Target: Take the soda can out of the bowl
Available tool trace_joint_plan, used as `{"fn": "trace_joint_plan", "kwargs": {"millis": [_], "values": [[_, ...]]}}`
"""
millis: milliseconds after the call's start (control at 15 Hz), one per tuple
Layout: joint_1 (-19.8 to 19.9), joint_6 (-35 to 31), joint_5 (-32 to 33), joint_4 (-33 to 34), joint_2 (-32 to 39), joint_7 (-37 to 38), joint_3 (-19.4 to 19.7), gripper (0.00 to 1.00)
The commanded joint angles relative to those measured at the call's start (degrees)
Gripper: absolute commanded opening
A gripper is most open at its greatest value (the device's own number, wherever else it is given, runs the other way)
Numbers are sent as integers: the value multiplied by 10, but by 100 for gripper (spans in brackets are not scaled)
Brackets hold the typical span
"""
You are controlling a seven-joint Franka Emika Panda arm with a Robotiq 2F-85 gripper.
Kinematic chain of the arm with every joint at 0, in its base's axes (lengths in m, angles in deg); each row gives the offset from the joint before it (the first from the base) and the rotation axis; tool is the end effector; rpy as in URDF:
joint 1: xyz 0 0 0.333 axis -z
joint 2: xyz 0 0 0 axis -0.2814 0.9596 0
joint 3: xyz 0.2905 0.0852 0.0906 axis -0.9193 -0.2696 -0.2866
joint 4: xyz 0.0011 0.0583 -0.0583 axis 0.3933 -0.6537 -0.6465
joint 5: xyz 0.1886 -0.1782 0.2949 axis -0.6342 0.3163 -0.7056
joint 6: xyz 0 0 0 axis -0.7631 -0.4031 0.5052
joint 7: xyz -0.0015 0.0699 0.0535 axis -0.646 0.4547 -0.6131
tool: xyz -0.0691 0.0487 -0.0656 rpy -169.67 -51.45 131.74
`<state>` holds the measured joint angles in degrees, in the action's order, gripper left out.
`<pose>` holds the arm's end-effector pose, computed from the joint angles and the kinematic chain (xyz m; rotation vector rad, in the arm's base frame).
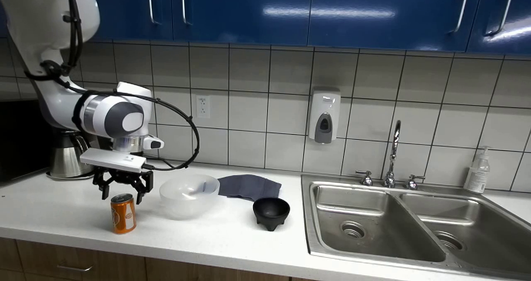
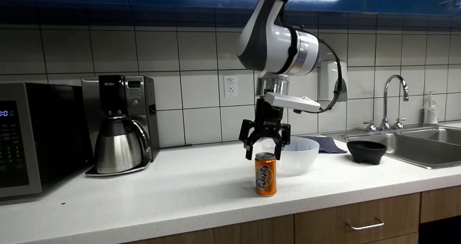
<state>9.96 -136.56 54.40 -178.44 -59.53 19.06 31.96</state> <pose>0.5006 0.1496 0.2386 -2.9273 -0.4427 0.0244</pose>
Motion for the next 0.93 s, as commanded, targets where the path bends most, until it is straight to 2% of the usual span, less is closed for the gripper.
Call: {"fn": "trace_joint_plan", "kwargs": {"millis": [0, 467, 867], "values": [[7, 1, -5, -11, -44, -12, -9, 100], [-1, 29, -22, -29, -136, -16, -7, 100], [-34, 72, -40, -55, -243, -17, 2, 100]]}}
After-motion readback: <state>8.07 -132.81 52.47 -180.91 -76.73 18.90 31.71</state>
